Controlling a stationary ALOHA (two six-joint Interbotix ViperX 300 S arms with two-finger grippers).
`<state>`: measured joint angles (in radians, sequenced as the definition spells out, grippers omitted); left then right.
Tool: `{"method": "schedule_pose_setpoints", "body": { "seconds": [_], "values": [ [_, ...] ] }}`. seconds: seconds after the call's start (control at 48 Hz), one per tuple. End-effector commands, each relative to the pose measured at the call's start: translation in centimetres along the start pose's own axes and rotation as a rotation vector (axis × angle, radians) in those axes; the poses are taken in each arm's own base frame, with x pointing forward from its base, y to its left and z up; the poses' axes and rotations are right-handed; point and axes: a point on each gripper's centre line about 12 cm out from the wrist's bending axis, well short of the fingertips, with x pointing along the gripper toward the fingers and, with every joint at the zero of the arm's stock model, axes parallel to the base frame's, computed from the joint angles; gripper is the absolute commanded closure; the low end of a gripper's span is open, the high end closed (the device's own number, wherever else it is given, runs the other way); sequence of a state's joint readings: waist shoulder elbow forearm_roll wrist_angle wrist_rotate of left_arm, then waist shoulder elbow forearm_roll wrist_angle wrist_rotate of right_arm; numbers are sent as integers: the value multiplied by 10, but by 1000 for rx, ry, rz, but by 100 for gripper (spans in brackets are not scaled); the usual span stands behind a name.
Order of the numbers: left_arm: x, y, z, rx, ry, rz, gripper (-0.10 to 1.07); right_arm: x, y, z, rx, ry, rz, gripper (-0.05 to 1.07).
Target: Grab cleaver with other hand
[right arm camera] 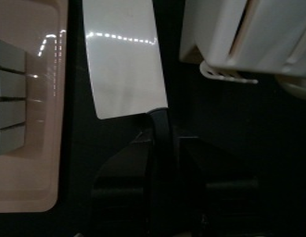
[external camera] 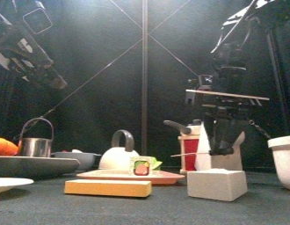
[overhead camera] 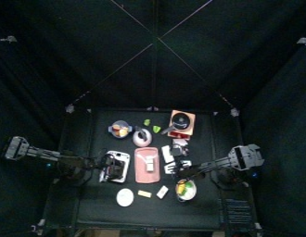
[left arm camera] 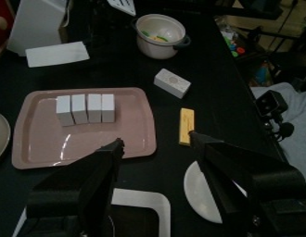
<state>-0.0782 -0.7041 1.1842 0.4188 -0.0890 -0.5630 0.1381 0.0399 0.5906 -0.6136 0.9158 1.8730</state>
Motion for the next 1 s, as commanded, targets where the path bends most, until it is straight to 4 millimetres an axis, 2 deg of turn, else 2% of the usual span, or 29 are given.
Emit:
{"method": "schedule_pose_setpoints", "body": {
  "seconds": [0.0,0.167,0.312,0.458,0.75,0.979],
  "values": [
    [0,-1,20,-43,-62,-4,5,-25,10,14,16,-31,87,51],
    [-1,1,35,-131,-128,-6,5,-50,22,20,-25,-96,182,51],
    [-3,5,47,-228,-208,-10,5,-61,31,29,-95,-160,235,51],
    [-4,17,55,-295,-268,28,5,-71,40,33,-174,-172,264,51],
    [-1,39,53,-227,-264,121,5,-96,67,38,-310,-184,399,51],
    [2,42,46,-344,-258,137,5,-105,79,35,-449,-248,481,51]
  ]
}}
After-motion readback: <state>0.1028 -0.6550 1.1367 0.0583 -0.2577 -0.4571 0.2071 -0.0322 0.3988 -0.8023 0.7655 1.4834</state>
